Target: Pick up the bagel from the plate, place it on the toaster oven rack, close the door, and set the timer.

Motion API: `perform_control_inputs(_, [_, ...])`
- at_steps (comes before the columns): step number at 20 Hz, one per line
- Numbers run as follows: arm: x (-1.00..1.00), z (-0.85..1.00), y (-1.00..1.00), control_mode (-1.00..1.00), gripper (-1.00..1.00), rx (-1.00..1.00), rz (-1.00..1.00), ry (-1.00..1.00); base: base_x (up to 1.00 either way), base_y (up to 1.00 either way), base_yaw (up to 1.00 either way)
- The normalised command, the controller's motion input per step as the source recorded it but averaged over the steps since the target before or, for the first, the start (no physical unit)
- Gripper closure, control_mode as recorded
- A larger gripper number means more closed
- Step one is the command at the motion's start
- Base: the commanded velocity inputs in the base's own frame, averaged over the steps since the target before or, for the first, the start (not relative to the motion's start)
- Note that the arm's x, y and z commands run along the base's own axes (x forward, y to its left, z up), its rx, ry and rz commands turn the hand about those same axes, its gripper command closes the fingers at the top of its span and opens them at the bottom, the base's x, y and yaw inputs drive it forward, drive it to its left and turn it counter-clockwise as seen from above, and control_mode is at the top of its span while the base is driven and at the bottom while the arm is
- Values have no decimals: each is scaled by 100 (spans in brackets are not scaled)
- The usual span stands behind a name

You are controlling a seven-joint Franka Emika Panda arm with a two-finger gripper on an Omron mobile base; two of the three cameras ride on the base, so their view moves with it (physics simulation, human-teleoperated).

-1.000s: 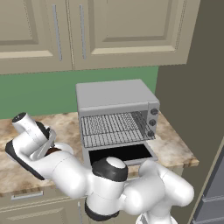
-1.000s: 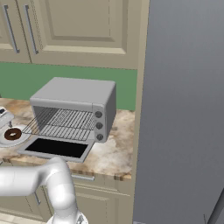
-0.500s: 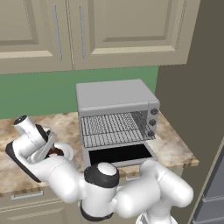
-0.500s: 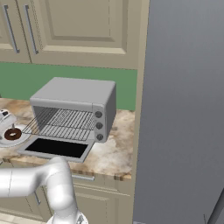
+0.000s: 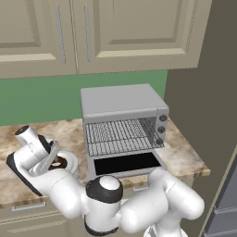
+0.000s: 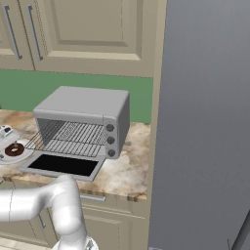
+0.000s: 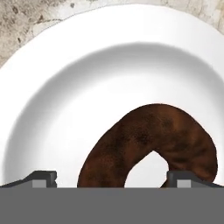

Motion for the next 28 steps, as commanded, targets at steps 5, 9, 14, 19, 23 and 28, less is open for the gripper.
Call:
perform_control_inputs(5, [3,-24,3,-100,100,0,0,10,0,0,0])
perform_control_inputs(9, [-9,-5,3,-100,100,2,0,6,0,0,0])
perform_control_inputs(14, [-31,52,0,-100,100,11,-1,-6,0,0,0])
perform_control_inputs(19, [-30,95,-18,-100,100,15,-4,-13,0,0,0])
perform_control_inputs(23, [-35,58,-60,-100,100,5,-11,-5,0,0,0])
perform_control_inputs(28, [-37,34,-71,-100,100,0,-14,0,0,0,0])
